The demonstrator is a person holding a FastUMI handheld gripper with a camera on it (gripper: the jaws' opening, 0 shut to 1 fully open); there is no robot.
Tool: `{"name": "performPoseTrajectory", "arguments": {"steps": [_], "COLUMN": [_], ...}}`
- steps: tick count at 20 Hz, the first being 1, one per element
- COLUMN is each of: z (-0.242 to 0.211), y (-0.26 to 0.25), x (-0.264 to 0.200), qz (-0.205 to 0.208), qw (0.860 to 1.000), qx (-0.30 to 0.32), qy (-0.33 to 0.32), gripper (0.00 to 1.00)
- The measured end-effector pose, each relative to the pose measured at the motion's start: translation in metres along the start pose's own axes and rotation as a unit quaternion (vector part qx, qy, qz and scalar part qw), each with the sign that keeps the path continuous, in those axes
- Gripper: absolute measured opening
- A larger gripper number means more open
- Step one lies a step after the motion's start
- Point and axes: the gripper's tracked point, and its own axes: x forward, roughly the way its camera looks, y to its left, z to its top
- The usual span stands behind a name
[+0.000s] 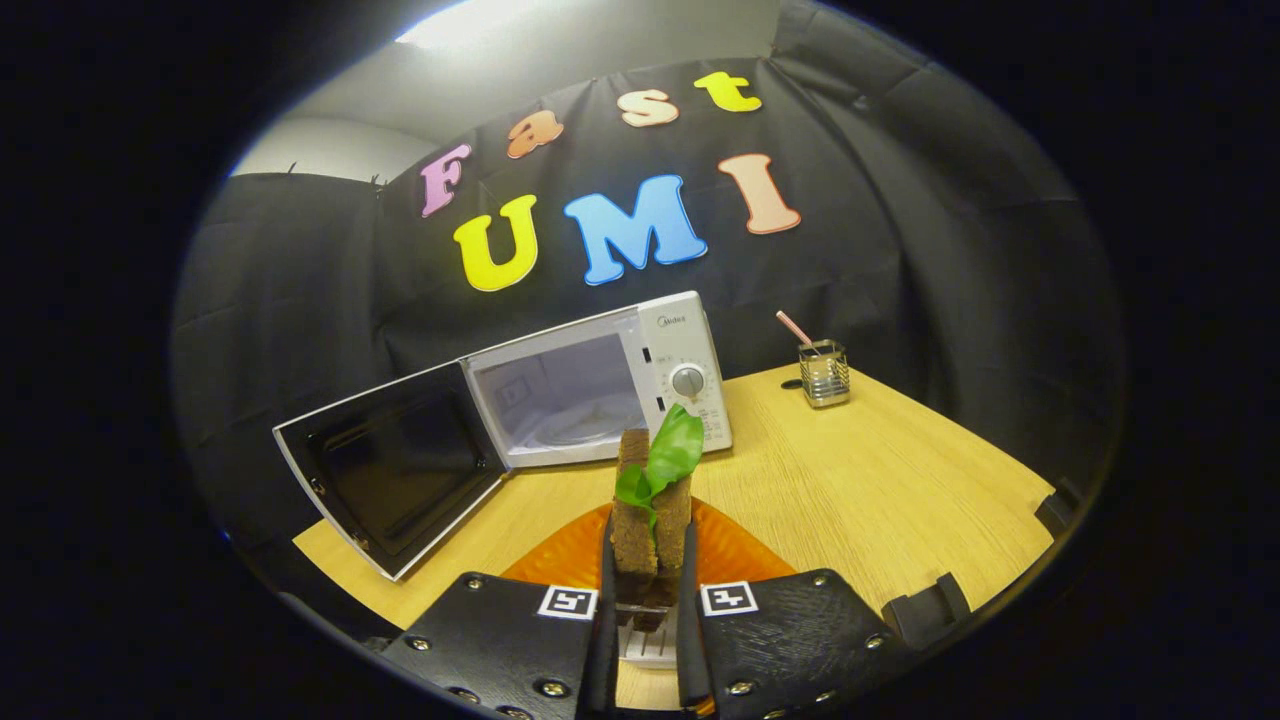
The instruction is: Open the microwave, put the food inside, and close the microwave door.
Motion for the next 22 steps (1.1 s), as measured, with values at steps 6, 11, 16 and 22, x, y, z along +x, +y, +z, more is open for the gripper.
{"name": "performPoseTrajectory", "arguments": {"steps": [6,11,16,22], "z": [0.039,0.060,0.065,0.062], "y": [0.042,0.073,0.094,0.102], "x": [0.025,0.065,0.104,0.151], "qz": [0.034,0.044,0.040,0.030], "qw": [0.998,0.997,0.996,0.992], "qx": [-0.024,-0.007,0.025,0.093], "qy": [-0.045,-0.069,-0.079,-0.085], "gripper": [0.23,0.23,0.23,0.23]}}
